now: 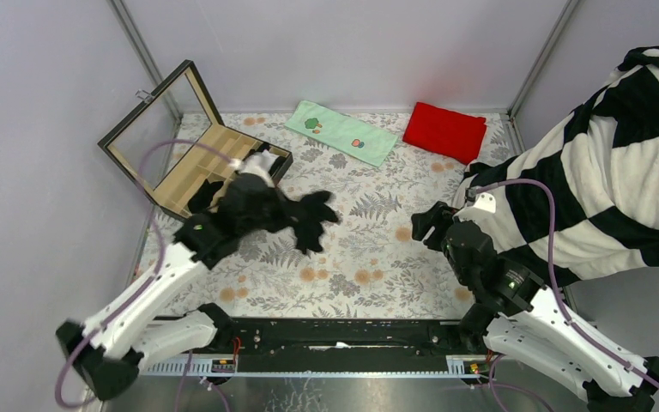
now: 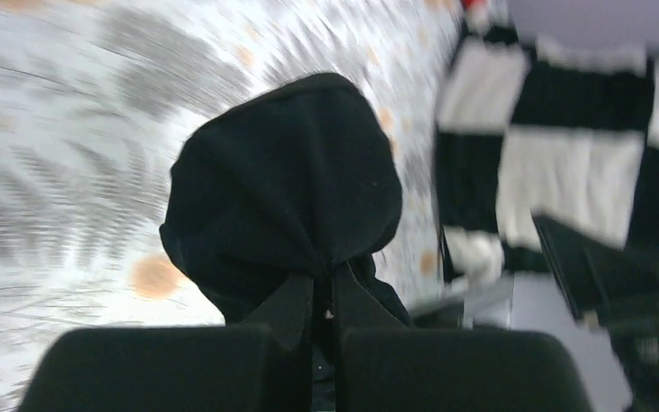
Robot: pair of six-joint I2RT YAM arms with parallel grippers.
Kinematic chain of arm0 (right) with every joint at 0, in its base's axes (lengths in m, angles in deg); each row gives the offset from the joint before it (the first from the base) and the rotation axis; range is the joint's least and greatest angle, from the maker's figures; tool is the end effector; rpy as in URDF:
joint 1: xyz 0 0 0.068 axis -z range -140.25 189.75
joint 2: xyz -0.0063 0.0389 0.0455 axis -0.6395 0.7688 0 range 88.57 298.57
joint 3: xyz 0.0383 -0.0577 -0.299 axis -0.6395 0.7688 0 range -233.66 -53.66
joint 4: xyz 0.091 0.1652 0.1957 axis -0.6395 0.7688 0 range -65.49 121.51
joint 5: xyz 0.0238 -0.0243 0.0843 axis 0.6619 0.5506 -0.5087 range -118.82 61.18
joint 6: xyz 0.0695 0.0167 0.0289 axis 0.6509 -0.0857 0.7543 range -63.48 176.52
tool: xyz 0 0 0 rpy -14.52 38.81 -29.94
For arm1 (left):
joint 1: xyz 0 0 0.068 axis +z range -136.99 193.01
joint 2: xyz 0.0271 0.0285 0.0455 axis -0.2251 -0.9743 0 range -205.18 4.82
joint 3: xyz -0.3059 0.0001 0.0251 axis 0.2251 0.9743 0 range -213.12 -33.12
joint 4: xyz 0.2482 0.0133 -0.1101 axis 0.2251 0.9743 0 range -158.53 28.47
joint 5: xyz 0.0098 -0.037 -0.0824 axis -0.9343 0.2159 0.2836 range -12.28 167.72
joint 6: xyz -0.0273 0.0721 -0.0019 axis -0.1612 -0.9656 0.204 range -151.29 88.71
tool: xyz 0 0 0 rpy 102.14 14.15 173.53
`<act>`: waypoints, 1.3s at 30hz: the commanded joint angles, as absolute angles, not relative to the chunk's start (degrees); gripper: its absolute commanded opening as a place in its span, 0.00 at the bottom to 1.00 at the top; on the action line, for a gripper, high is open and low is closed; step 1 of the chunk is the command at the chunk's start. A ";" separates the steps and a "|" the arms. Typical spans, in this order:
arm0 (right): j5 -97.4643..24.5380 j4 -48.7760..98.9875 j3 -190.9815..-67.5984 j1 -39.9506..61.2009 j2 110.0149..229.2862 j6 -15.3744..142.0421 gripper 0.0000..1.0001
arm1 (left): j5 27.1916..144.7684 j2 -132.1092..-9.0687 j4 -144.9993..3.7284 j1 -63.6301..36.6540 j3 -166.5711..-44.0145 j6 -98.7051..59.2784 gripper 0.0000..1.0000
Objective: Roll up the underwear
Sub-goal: Move the underwear to the center of the board.
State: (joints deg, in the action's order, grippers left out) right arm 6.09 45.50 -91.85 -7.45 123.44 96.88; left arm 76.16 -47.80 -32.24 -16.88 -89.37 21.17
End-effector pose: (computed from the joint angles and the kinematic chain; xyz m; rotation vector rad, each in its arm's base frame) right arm 0.1284 0.0835 0.3204 0.3063 1.8260 0.5031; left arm 0.1809 -0.1018 0.3520 -0.4573 2.2053 -0.7876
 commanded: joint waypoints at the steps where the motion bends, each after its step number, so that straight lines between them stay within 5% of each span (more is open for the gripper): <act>1: 9.90 52.39 -95.08 -7.35 123.68 94.79 0.68 | 72.63 -56.21 -43.80 -34.16 -94.79 22.09 0.00; 4: 8.88 55.31 -95.30 -7.30 122.72 96.40 0.68 | 73.97 -55.87 -48.49 -35.99 -92.07 21.33 0.00; 5: 8.73 55.76 -94.84 -7.35 122.31 97.17 0.68 | 73.30 -54.06 -50.01 -35.24 -89.35 21.58 0.14; 7: 8.13 56.43 -94.02 -7.30 121.08 98.30 0.68 | 72.82 -50.41 -49.27 -31.59 -82.93 22.91 0.61; 11: 6.70 57.42 -93.21 -7.31 120.67 99.30 0.70 | 76.08 -46.01 -46.00 -22.15 -70.47 22.23 0.90; 20: -8.41 51.81 -90.57 -7.31 124.51 95.51 0.72 | 81.28 -51.96 -51.66 -20.87 -72.41 9.11 0.90; 26: -12.91 54.65 -90.54 -6.51 133.93 100.82 0.70 | 72.92 -66.48 -51.38 -37.90 -82.84 -6.39 0.89; 34: -31.69 51.49 -84.36 13.62 132.84 98.37 0.69 | 63.33 -79.77 -51.89 -45.75 -88.85 -17.79 0.87; 39: -35.74 50.89 -82.96 15.59 133.03 97.09 0.69 | 59.57 -86.18 -53.14 -46.57 -91.10 -22.75 0.82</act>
State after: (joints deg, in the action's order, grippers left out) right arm -28.26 53.24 -83.55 14.80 133.67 98.71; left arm 65.51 -82.64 -49.81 -45.90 -88.28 -15.81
